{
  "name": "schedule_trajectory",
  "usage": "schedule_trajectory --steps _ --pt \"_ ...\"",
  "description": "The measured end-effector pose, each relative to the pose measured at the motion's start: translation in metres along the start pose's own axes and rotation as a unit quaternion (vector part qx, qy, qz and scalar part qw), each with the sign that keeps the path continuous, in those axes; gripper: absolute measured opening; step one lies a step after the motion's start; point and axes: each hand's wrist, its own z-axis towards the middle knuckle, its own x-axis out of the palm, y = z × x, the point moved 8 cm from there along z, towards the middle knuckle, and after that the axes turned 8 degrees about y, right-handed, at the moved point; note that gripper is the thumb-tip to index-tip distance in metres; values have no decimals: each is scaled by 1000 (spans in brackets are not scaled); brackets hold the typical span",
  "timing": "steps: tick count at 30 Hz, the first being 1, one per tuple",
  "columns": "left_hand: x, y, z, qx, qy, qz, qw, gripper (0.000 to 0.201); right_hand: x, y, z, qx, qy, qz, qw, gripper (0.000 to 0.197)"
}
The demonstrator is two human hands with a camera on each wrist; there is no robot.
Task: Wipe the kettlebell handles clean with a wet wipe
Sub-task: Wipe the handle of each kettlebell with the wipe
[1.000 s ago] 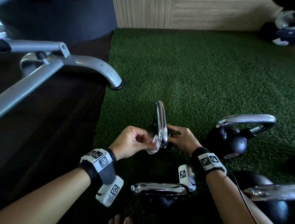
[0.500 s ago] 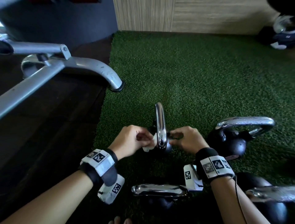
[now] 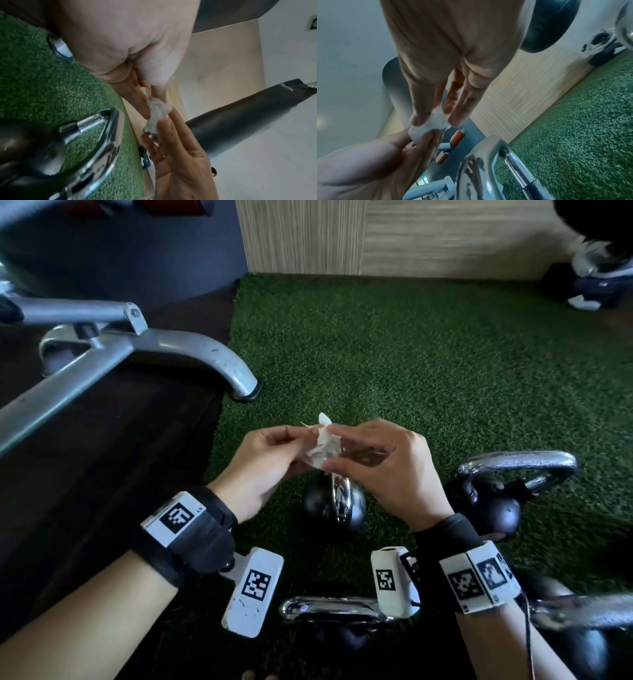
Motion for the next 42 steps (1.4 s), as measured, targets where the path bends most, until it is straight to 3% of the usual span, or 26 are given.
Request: schedule_trajectory --steps 6,9,11,12,13,15,17,19,21,24,26,29,30,32,37,42 --pt "27 10 -3 -20 61 38 997 34 -12 -12 -3 10 -43 -41 998 44" --pt "18 9 5 -5 30 94 995 41 -22 -33 -4 47 -59 -34 997 35" --pt "-1 13 13 27 -4 170 985 27 -30 -49 -6 79 -80 -26 993 30" --pt "-12 20 18 31 -8 226 974 14 -34 -57 -8 92 -91 -27 991 30" --pt "-20 31 23 12 6 290 957 17 -36 -63 -9 109 -101 -29 988 29" --pt "-27 71 31 -62 91 410 905 64 -37 -74 -11 139 -113 -31 983 22" --pt "-14 103 30 -52 176 494 850 111 -34 -88 -13 167 -115 -24 979 21" --pt "6 133 27 -9 202 563 802 129 -28 -105 -13 197 -111 -10 974 21" --pt "16 148 27 -24 147 629 763 126 -23 -119 -10 227 -104 -14 968 21" --pt "23 138 28 12 54 646 761 104 -18 -135 -3 265 -90 -12 960 14" --pt "32 126 24 85 67 654 749 84 -15 -141 1 279 -71 -20 957 17" --pt "24 104 17 80 96 569 813 70 -5 -156 5 299 -50 -6 953 19" --pt "21 96 15 78 107 551 824 70 0 -161 5 308 -49 0 950 17" --pt "13 92 15 57 140 554 819 79 11 -172 3 327 -58 0 943 16" --pt "7 100 21 16 192 611 768 96 31 -177 3 320 -56 -28 946 23" --pt "0 107 24 32 171 593 786 98 22 -158 23 278 -105 -8 955 22"
